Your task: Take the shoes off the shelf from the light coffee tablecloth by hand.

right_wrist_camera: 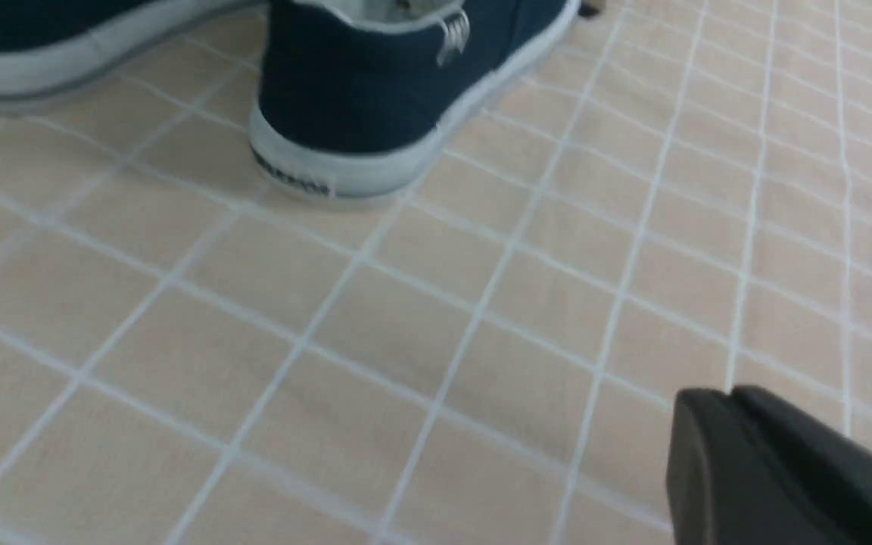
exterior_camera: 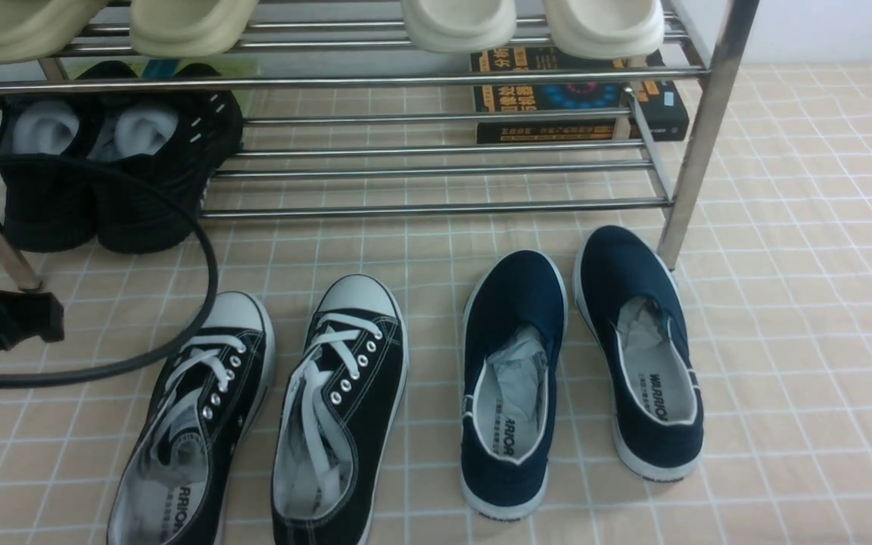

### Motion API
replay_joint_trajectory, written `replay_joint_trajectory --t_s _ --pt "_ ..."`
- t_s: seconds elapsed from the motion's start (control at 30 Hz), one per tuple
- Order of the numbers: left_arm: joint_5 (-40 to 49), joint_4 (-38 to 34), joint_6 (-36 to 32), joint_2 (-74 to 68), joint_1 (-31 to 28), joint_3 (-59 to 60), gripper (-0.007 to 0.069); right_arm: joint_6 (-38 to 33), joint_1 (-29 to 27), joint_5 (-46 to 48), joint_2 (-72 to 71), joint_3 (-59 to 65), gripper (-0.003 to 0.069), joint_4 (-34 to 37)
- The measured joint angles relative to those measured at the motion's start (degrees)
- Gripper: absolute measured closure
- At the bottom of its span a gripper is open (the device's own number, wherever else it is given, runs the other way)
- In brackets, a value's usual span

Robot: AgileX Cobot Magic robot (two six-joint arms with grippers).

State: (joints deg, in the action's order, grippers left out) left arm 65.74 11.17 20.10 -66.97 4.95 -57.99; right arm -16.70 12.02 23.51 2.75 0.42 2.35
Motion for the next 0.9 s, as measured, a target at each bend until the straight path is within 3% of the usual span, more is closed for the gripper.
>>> replay_joint_trajectory --t_s 0.23,0.57,0.9 --pt "-3.5 0.0 0.0 0.0 0.0 0.0 0.0457 -0.1 -2.4 -0.2 -3.3 0.1 0.0609 -4.1" --pt "-4.0 -0.1 0.0 -0.1 0.0 0.0 0.0447 -0.1 -7.4 -0.2 -3.3 0.1 0.0599 -1.8" --pt "-4.0 -0.1 0.0 -0.1 0.0 0.0 0.0441 -0.1 -7.7 -0.2 -3.3 0.1 0.0585 -1.5"
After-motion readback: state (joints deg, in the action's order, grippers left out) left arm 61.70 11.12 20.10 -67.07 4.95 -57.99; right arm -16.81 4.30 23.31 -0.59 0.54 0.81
